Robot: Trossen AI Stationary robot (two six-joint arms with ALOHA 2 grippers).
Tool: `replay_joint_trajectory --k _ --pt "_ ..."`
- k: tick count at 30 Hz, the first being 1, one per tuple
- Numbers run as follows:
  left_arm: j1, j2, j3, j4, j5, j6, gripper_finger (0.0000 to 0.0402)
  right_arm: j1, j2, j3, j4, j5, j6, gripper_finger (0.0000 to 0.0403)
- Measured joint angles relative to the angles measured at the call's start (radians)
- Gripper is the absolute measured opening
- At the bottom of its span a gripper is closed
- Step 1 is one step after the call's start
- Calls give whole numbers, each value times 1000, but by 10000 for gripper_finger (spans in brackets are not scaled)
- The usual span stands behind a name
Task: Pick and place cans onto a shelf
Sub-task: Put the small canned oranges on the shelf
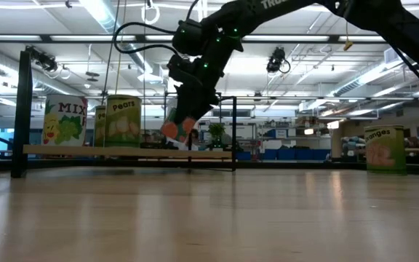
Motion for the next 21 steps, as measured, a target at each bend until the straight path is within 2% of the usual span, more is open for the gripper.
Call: replay_joint_trajectory --k 9,17,21 --pt "0 0 0 2 2 14 345 0 0 0 39 5 -118 351" --pt "0 0 0 -6 0 27 345 3 -28 0 46 34 -121 349" --pt "0 -1 0 -6 0 27 345 5 -74 0 -27 29 -144 348"
